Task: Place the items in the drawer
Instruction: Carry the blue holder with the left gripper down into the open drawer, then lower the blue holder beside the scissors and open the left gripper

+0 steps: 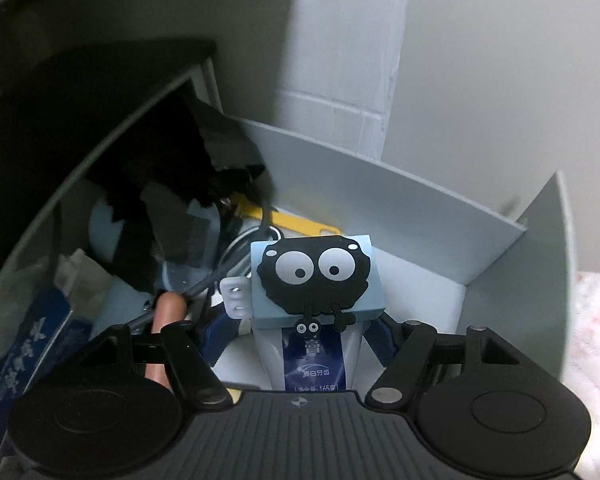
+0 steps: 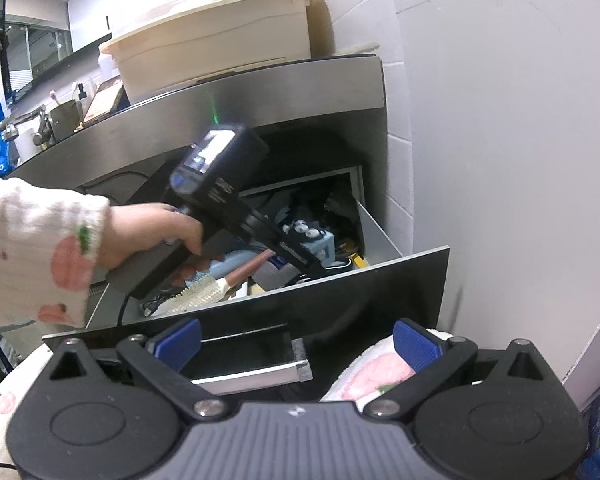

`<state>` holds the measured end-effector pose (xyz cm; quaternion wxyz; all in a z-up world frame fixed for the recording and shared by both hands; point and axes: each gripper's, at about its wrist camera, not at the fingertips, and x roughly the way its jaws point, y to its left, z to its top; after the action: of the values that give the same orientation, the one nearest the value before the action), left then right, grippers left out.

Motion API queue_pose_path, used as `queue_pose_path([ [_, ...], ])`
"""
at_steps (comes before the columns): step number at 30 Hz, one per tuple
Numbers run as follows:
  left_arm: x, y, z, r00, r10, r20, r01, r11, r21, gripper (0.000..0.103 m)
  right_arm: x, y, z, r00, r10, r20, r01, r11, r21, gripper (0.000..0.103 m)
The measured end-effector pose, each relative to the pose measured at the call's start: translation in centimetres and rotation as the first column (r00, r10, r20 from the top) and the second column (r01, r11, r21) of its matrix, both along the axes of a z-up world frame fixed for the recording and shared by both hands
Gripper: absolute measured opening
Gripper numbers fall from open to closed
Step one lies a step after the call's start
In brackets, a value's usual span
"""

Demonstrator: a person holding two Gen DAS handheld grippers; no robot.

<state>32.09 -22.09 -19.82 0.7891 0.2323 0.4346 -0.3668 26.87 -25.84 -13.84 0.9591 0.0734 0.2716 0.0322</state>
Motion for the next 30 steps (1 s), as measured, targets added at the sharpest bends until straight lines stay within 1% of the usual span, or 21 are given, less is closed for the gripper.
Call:
queue_pose_path([
  [6, 0.7, -0.9, -1.7, 0.999, -0.023, -0.029, 0.024, 0.999, 0.04, 0.069, 0.3, 0.0, 0.0, 1.0, 0.002, 0.002, -0.002, 1.0, 0.007, 0.103],
  [13, 0.6, -1.4, -3.2, 0.998, -0.056, -0.036, 0.059, 0.994, 0.091, 0.069, 0.6, 0.1, 0.0, 1.0, 0.008, -0.001, -0.008, 1.0, 0.01, 0.103],
  [17, 0.7, -1.2, -3.9, 0.998, -0.057, -0.042, 0.061, 0.992, 0.111, 0.069, 0.8, 0.2, 0.0, 1.0, 0.01, -0.002, -0.01, 1.0, 0.01, 0.103],
  [23, 0.7, -1.2, -4.6, 0.996, -0.066, -0.057, 0.073, 0.989, 0.13, 0.069, 1.1, 0.4, 0.0, 1.0, 0.016, -0.009, -0.016, 1.0, 0.008, 0.103],
  [30, 0.9, -1.0, -4.5, 0.995, -0.06, -0.078, 0.069, 0.991, 0.115, 0.069, 1.4, 0.9, 0.0, 1.0, 0.025, -0.019, -0.025, 1.0, 0.006, 0.103],
])
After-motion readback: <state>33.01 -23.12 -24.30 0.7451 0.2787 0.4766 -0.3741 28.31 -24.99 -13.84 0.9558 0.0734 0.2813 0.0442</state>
